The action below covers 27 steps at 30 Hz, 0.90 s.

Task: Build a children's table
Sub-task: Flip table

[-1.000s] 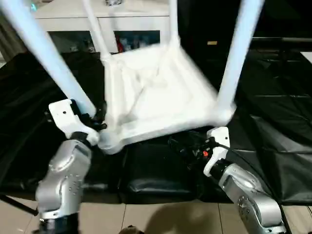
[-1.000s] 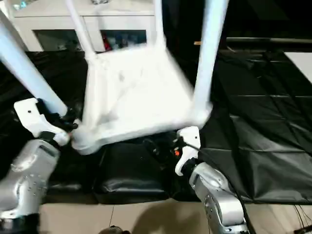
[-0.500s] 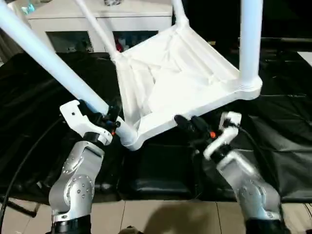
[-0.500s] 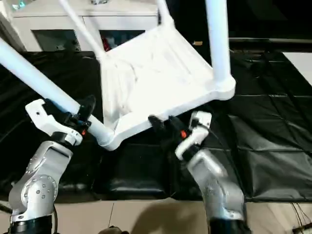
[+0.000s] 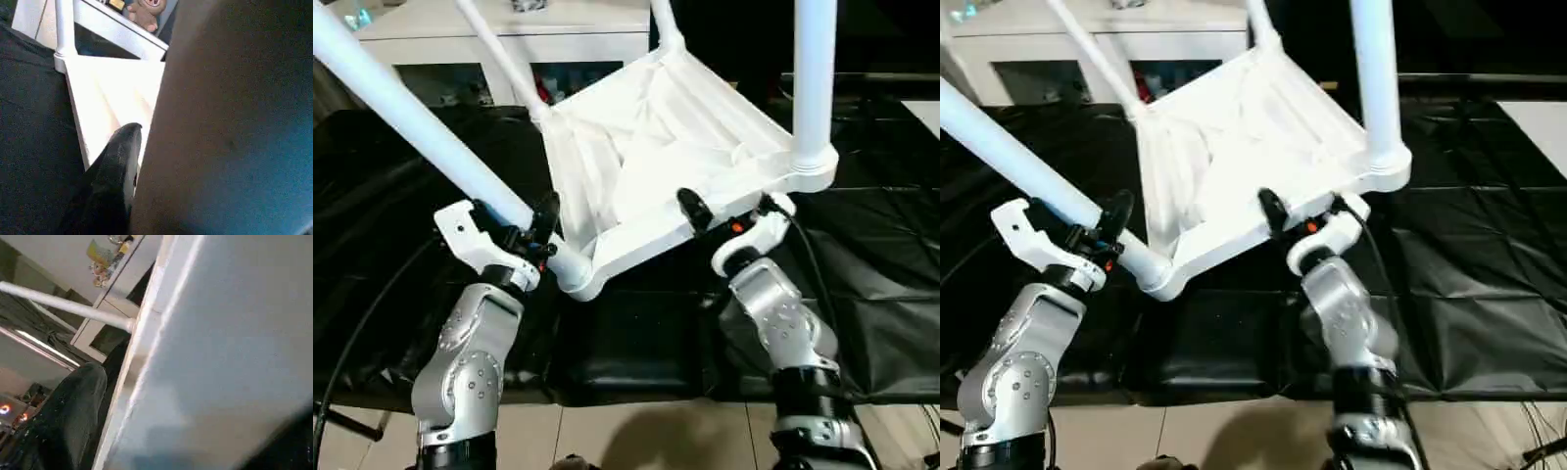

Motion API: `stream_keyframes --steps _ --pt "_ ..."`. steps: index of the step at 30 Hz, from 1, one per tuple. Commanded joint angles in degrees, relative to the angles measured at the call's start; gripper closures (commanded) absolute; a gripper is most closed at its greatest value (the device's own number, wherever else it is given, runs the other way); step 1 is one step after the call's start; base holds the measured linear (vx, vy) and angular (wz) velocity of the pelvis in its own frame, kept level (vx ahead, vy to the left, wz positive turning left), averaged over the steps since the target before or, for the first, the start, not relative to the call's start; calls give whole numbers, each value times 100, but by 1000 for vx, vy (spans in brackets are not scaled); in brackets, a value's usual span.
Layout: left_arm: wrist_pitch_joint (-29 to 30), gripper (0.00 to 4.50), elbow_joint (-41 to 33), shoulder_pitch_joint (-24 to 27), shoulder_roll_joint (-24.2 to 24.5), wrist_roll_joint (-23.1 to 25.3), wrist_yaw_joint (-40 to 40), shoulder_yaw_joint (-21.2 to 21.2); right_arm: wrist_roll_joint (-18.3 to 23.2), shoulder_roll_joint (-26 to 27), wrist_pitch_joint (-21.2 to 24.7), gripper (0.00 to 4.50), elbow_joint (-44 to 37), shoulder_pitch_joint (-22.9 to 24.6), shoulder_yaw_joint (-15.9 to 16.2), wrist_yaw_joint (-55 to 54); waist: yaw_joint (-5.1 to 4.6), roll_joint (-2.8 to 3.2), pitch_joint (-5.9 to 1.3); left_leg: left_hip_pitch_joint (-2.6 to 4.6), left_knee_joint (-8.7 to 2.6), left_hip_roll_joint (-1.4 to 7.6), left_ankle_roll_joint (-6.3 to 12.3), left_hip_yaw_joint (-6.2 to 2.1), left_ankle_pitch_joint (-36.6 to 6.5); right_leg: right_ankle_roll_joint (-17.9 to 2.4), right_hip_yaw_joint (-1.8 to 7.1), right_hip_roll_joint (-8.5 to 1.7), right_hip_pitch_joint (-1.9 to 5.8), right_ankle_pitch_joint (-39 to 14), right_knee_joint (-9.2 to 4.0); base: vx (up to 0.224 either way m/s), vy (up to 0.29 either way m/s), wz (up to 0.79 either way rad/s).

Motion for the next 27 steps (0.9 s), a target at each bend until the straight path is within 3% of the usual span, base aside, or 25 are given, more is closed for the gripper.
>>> stream_keyframes --steps 1,5,9,25,27 --pt "81 242 -191 -21 -141 -504 -211 -105 179 78 -62 0 201 -194 -147 -56 -19 -88 -400 106 -341 222 138 -28 -212 -1002 198 -384 250 543 -321 0 0 0" --pt "86 242 -199 -3 -125 -487 -262 -126 260 134 -222 0 504 -397 -296 -123 -5 -85 -397 113 -347 232 161 -27 -231 -995 194 -387 247 449 -335 0 0 0" --pt "70 242 -194 7 -143 -484 -271 -109 246 154 -370 47 760 -533 -401 -87 -17 -106 -409 109 -329 224 197 -19 -144 -1015 192 -384 259 546 -318 0 0 0" --pt "69 242 -135 14 -120 -373 -304 -142 185 117 -593 178 1120 -706 -525 83 -37 -79 -414 105 -315 227 315 -18 -140 -1119 183 -382 261 515 -310 0 0 0" --pt "116 172 -79 -17 -153 -525 -354 -83 147 120 -631 199 1127 -714 -511 87 -43 -76 -419 108 -311 225 309 -18 -122 -1137 181 -379 259 540 -307 0 0 0"
